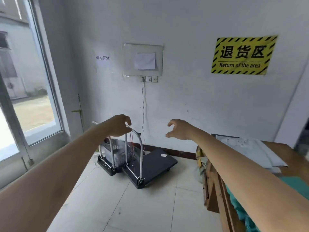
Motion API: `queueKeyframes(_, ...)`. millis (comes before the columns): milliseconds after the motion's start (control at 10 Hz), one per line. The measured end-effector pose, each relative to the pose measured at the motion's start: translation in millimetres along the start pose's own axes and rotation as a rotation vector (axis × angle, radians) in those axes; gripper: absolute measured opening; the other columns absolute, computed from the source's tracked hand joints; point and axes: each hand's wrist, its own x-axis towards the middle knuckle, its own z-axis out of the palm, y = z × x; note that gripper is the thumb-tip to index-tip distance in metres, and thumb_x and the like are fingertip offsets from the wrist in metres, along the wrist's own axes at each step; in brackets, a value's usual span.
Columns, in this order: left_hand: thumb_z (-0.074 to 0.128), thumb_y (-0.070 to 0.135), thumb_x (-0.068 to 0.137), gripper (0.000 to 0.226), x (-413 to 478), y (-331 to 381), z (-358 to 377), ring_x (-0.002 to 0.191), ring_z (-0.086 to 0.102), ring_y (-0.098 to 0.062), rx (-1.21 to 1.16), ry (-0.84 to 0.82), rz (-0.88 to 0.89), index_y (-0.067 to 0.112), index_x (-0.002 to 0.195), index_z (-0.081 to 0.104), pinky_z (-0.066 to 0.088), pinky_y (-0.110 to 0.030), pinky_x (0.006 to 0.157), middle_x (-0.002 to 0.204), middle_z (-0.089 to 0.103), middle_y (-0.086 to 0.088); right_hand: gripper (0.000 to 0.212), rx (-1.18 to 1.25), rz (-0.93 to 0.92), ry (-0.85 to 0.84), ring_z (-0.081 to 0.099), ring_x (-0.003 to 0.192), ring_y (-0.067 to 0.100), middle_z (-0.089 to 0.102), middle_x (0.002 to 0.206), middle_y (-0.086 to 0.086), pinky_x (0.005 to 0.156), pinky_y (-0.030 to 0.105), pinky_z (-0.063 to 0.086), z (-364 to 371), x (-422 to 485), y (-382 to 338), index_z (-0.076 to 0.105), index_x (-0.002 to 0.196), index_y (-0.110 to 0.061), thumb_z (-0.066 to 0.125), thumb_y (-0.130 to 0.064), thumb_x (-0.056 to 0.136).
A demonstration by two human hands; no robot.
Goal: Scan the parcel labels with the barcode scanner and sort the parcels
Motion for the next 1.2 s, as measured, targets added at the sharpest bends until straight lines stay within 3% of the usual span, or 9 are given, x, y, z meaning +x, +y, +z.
queueKeyframes(200,0.057,0.021,0.092,0.019,181.0,17.9,46.3,0.102,0.060,-0.025,-0.117,-0.041,0.288,0.012,0.108,0.064,0.044,-0.029,0.089,0.111,0.066,-0.010,0.060,-0.027,0.289,0.134,0.050,0.122,0.023,0.049,0.138,0.008,0.086,0.026,0.039,-12.0,75.7,85.2,0.045,0.138,-0.013,0.066,-0.034,0.086)
queueKeyframes(300,0.055,0.025,0.093,0.024,258.8,56.4,71.8,0.106,0.058,-0.022,-0.096,-0.136,0.487,0.014,0.114,0.061,0.042,-0.027,0.086,0.113,0.065,-0.009,0.045,0.005,0.465,0.249,0.055,0.104,0.020,0.056,0.121,0.007,0.069,0.023,0.041,-29.9,98.9,123.7,0.055,0.121,-0.015,0.067,-0.034,0.082)
queueKeyframes(400,0.053,0.027,0.093,0.028,318.4,103.2,94.0,0.111,0.054,-0.022,-0.024,-0.241,0.677,0.015,0.118,0.058,0.041,-0.029,0.092,0.123,0.059,-0.006,0.045,0.036,0.664,0.330,0.058,0.111,0.029,0.060,0.126,0.019,0.085,0.034,0.047,-41.5,104.3,154.5,0.059,0.122,-0.004,0.065,-0.029,0.084)
queueKeyframes(600,0.055,0.027,0.093,0.026,404.9,209.2,156.2,0.110,0.054,-0.022,-0.140,-0.354,0.907,0.015,0.116,0.060,0.039,-0.026,0.087,0.123,0.057,-0.007,0.048,0.064,0.926,0.442,0.056,0.116,0.032,0.055,0.134,0.022,0.095,0.039,0.046,-64.5,110.4,228.2,0.056,0.129,-0.001,0.063,-0.028,0.089)
queueKeyframes(800,0.058,0.024,0.092,0.028,490.9,306.9,271.2,0.109,0.058,-0.023,-0.239,-0.596,0.896,0.015,0.118,0.060,0.047,-0.032,0.091,0.124,0.057,-0.004,0.049,0.277,1.179,0.548,0.056,0.120,0.032,0.056,0.132,0.022,0.102,0.040,0.043,-77.3,139.3,352.1,0.054,0.128,0.004,0.062,-0.026,0.090)
queueKeyframes(900,0.059,0.016,0.093,0.029,533.6,350.8,305.3,0.093,0.062,-0.026,-0.508,-0.803,0.611,0.006,0.119,0.059,0.053,-0.037,0.084,0.102,0.061,-0.007,0.040,0.578,1.326,0.712,0.059,0.090,0.022,0.060,0.099,0.009,0.080,0.030,0.048,-67.6,157.1,418.0,0.057,0.112,-0.005,0.066,-0.034,0.086)
queueKeyframes(1000,0.059,0.015,0.092,0.038,576.6,388.8,338.3,0.108,0.059,-0.033,-0.593,-0.807,0.509,0.000,0.126,0.054,0.050,-0.036,0.084,0.117,0.060,-0.015,0.061,0.735,1.474,0.816,0.051,0.083,0.015,0.051,0.091,0.004,0.080,0.027,0.041,-53.2,171.7,473.7,0.046,0.128,-0.002,0.069,-0.037,0.084)
queueKeyframes(1100,0.062,0.018,0.090,0.035,601.4,420.4,382.8,0.112,0.057,-0.032,-0.473,-0.832,0.578,0.001,0.121,0.058,0.048,-0.030,0.089,0.127,0.057,-0.019,0.108,0.850,1.586,0.892,0.043,0.128,0.027,0.041,0.142,0.013,0.102,0.035,0.041,-28.2,186.0,524.4,0.015,0.150,-0.004,0.074,-0.050,0.072)
queueKeyframes(1200,0.068,0.027,0.086,0.047,620.2,440.6,436.3,0.097,0.058,-0.025,-0.401,-0.863,0.642,0.003,0.124,0.052,0.049,-0.019,0.075,0.121,0.056,-0.018,0.131,0.943,1.715,1.011,0.031,0.138,0.032,0.027,0.152,0.014,0.109,0.045,0.037,-1.4,192.7,565.7,0.001,0.152,-0.011,0.075,-0.063,0.058)
